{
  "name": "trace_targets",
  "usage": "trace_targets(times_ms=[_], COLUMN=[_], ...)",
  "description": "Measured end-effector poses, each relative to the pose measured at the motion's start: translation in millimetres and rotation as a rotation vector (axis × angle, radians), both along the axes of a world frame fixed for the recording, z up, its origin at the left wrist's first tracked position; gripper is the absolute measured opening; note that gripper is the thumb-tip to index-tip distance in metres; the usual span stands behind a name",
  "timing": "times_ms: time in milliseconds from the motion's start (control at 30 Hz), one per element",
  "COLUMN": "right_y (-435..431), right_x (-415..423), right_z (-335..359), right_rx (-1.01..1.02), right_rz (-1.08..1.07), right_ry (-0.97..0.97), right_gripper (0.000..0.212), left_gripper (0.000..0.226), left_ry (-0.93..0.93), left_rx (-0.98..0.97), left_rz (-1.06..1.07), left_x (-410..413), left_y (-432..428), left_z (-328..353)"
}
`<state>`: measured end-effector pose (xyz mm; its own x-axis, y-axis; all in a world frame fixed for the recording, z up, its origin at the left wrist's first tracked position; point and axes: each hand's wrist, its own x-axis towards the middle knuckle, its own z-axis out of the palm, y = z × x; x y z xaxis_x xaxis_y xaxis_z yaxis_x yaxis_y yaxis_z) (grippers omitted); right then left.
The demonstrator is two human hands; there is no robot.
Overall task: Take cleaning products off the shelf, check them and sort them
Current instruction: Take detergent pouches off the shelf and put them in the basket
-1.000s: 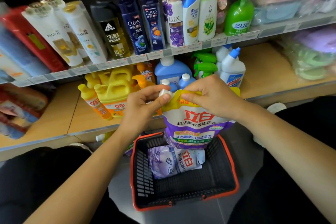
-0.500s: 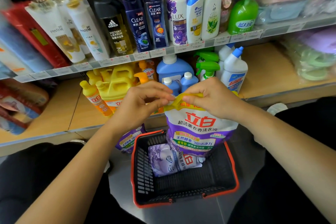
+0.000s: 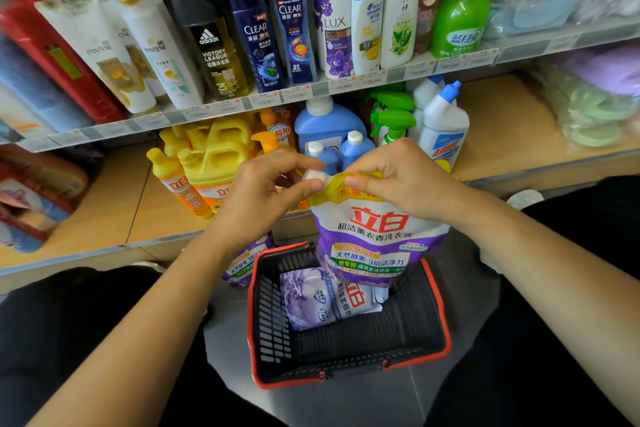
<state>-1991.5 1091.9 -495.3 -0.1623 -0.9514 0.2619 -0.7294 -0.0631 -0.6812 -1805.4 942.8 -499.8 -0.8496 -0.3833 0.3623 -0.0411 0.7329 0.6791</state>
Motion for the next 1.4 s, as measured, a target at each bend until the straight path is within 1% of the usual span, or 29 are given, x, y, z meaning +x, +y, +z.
trace_targets(times_ms=[67,133,267,367,433,467,533,633,733,833,900,967,1033,1133,1233,1333,1400], right_y=[0,1,2,2,2,2,3,3,3,6,8,8,10,15,19,21,22], right_x=[0,0,-2,-6,-10,-13,-15,-17,-19,-20,-21,-24,-32,-49,-66,-77,-82], right_z=[-1,-1,-1,-2,-3,-4,-4,-2,-1,2,4,3,2,-3,-16,-31,-41], right_rx=[-0.003,0.001,-0.019,-0.050,-0.095,-0.124,-0.173,-0.229,-0.264,-0.292,-0.304,-0.315,-0.327,-0.346,-0.340,-0.311,-0.295], right_rz=[-0.011,-0.014,-0.003,-0.014,-0.053,-0.076,-0.105,-0.118,-0.147,-0.185,-0.201,-0.238,-0.304,-0.423,-0.510,-0.571,-0.612], right_ry=[-0.018,-0.038,-0.068,-0.081,-0.107,-0.124,-0.140,-0.162,-0.207,-0.235,-0.269,-0.309,-0.319,-0.303,-0.245,-0.283,-0.325], right_gripper=[0.017,0.016,0.017,0.017,0.017,0.017,0.016,0.017,0.016,0.016,0.015,0.014,0.014,0.012,0.022,0.027,0.027], left_gripper=[0.025,0.020,0.017,0.023,0.035,0.039,0.039,0.033,0.035,0.034,0.033,0.029,0.024,0.016,0.009,0.007,0.010], left_ry=[0.002,0.030,0.087,0.138,0.154,0.148,0.109,-0.054,-0.216,-0.294,-0.301,-0.239,-0.156,-0.043,0.069,0.191,0.234], left_rx=[0.050,0.086,0.101,0.147,0.208,0.252,0.350,0.505,0.734,0.988,1.138,1.251,1.316,1.336,1.276,1.115,0.970], left_rz=[0.020,0.051,0.084,0.070,0.061,0.076,0.174,0.352,0.404,0.397,0.342,0.314,0.352,0.435,0.444,0.459,0.459], left_x=[0,-1,-4,-4,-3,-2,-1,-1,-10,-22,-29,-33,-35,-34,-30,-30,-29], left_y=[2,6,13,12,7,4,-2,-4,2,3,0,0,0,-4,-9,-14,-18], left_z=[-3,-7,-15,-22,-27,-32,-44,-72,-97,-113,-117,-118,-118,-118,-111,-98,-88])
